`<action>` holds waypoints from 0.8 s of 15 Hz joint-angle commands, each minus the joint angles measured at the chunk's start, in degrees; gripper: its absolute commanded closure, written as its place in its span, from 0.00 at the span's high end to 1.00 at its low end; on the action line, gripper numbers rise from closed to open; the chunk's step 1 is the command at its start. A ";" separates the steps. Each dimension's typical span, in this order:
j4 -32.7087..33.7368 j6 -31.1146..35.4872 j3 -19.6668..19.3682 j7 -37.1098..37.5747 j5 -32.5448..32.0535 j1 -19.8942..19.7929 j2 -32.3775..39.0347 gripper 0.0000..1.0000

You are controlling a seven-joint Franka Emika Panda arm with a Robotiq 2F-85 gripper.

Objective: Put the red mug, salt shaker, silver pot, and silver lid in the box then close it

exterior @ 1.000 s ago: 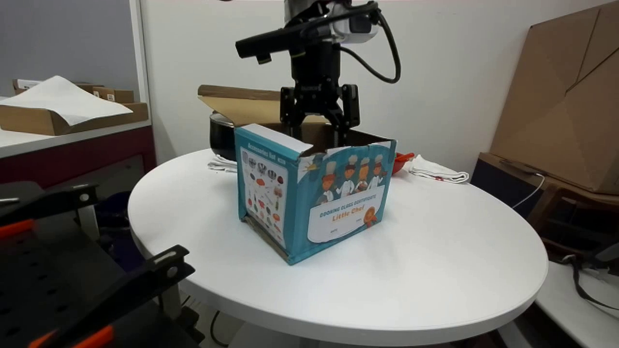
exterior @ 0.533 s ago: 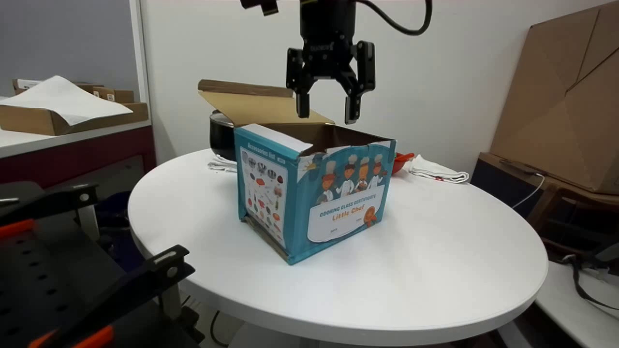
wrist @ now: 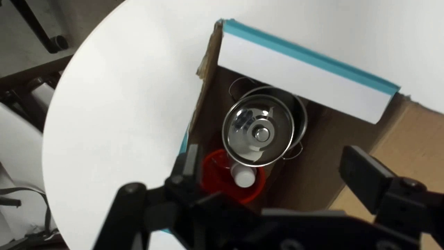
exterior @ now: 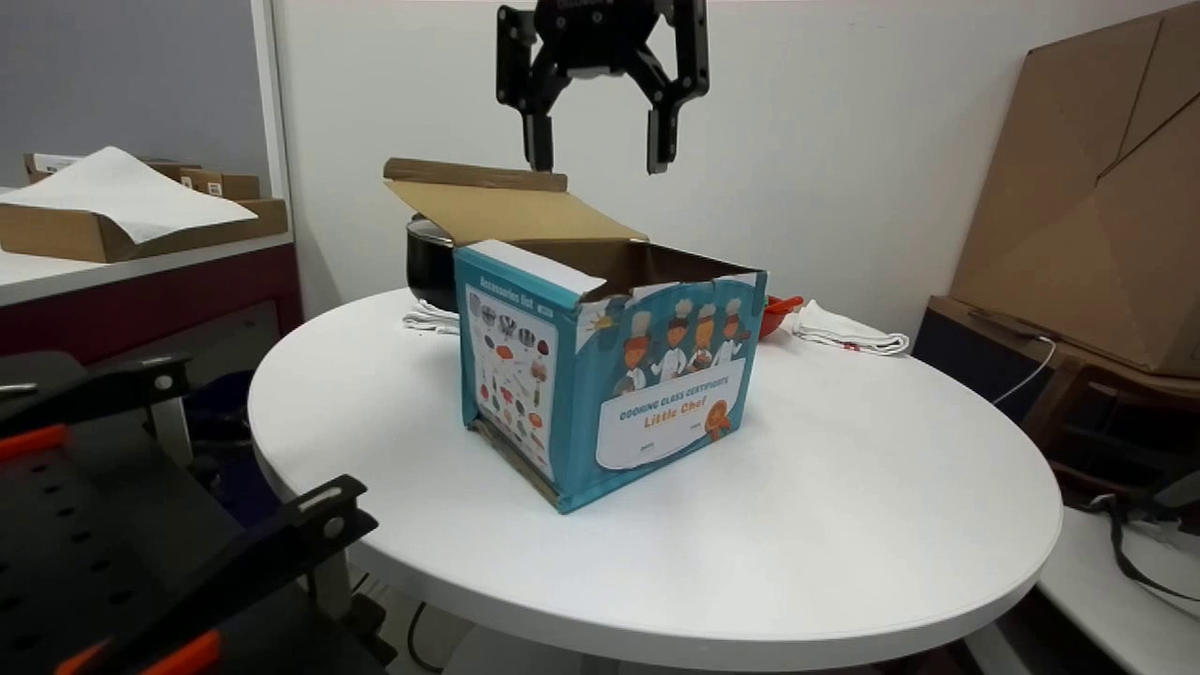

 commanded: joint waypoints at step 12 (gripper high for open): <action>-2.39 -8.24 9.35 -12.01 -9.28 6.90 -15.89 1.00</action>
